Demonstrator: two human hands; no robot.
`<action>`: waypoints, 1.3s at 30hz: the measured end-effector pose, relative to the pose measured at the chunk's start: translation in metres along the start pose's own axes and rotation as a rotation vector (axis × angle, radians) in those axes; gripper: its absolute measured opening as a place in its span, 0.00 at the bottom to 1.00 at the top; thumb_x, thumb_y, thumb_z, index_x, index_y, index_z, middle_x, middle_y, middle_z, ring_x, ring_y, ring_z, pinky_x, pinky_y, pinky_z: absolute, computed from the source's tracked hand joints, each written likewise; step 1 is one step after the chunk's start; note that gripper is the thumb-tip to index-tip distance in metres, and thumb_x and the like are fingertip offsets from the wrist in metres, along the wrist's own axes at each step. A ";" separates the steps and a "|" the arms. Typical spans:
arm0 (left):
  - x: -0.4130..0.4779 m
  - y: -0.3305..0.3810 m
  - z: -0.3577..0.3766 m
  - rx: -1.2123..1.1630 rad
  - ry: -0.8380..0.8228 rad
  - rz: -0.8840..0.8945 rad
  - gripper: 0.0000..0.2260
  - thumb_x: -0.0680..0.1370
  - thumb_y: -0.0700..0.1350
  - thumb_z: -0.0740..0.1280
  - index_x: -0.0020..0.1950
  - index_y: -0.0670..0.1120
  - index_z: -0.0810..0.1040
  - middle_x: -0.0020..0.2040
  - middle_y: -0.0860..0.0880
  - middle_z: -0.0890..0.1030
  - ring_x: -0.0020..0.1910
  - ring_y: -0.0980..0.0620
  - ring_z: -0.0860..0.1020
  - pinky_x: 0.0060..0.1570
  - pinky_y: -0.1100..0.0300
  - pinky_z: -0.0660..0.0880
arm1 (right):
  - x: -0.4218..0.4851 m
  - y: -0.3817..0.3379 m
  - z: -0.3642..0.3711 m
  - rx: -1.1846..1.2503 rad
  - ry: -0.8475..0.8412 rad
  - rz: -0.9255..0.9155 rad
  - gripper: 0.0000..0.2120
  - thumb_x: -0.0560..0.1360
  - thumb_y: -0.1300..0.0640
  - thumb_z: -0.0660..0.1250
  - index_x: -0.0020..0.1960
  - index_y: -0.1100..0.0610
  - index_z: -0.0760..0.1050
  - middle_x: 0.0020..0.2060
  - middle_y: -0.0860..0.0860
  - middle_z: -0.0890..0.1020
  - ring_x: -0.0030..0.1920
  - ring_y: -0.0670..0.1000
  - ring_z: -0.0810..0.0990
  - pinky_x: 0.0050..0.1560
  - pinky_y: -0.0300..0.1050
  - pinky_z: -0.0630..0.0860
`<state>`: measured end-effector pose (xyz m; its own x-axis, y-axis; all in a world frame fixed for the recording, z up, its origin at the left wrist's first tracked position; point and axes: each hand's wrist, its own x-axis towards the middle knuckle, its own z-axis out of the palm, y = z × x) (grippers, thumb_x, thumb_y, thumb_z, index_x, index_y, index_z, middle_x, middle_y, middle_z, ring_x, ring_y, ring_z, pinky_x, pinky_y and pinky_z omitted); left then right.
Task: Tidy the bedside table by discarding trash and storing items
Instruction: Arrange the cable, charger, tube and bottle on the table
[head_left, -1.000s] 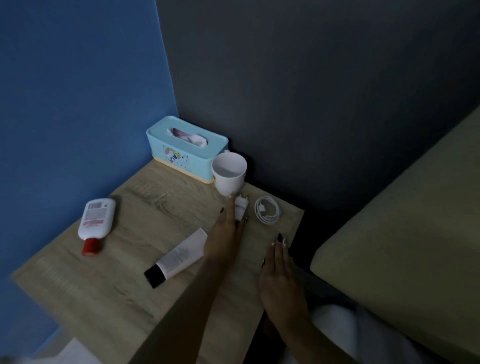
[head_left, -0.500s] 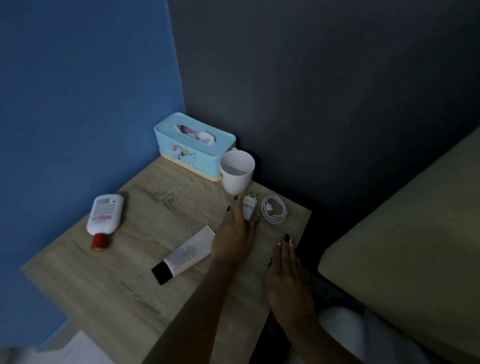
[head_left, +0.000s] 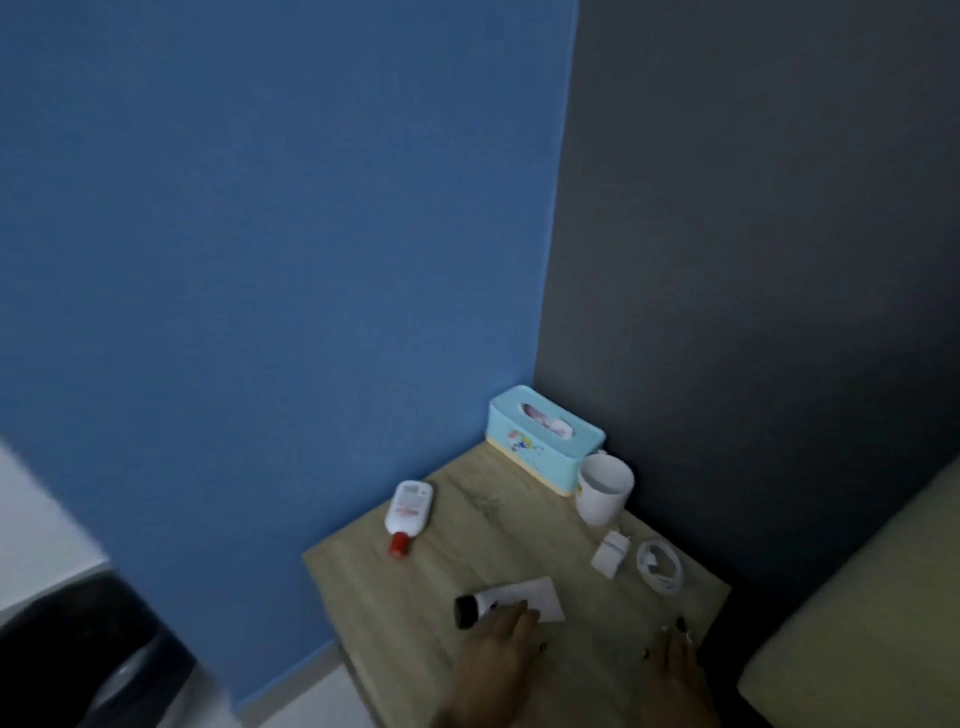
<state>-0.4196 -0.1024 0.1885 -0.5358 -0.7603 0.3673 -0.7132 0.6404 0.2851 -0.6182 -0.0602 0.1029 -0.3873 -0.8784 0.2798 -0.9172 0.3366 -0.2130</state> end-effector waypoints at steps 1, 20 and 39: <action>-0.011 -0.005 -0.013 0.025 -0.002 -0.022 0.09 0.72 0.52 0.62 0.41 0.54 0.82 0.38 0.54 0.83 0.36 0.54 0.82 0.35 0.64 0.75 | -0.002 0.001 -0.001 0.003 -0.019 0.012 0.24 0.82 0.59 0.47 0.48 0.74 0.76 0.46 0.72 0.81 0.42 0.71 0.82 0.45 0.57 0.79; -0.054 -0.064 -0.096 -0.005 0.030 -0.286 0.12 0.80 0.49 0.57 0.59 0.49 0.75 0.55 0.49 0.78 0.51 0.49 0.77 0.48 0.57 0.74 | -0.006 -0.163 -0.100 0.470 -0.383 0.317 0.28 0.76 0.39 0.61 0.69 0.55 0.63 0.62 0.58 0.75 0.57 0.57 0.77 0.48 0.48 0.75; 0.087 -0.190 -0.006 0.244 -0.307 -0.618 0.26 0.79 0.56 0.59 0.74 0.50 0.59 0.76 0.39 0.56 0.65 0.35 0.66 0.59 0.43 0.68 | 0.073 -0.205 -0.007 0.125 -0.436 0.216 0.42 0.71 0.34 0.64 0.75 0.51 0.51 0.72 0.58 0.64 0.69 0.60 0.66 0.63 0.52 0.69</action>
<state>-0.3286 -0.2895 0.1715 -0.0802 -0.9942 -0.0717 -0.9875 0.0695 0.1413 -0.4596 -0.1911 0.1736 -0.4674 -0.8624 -0.1944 -0.7922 0.5062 -0.3409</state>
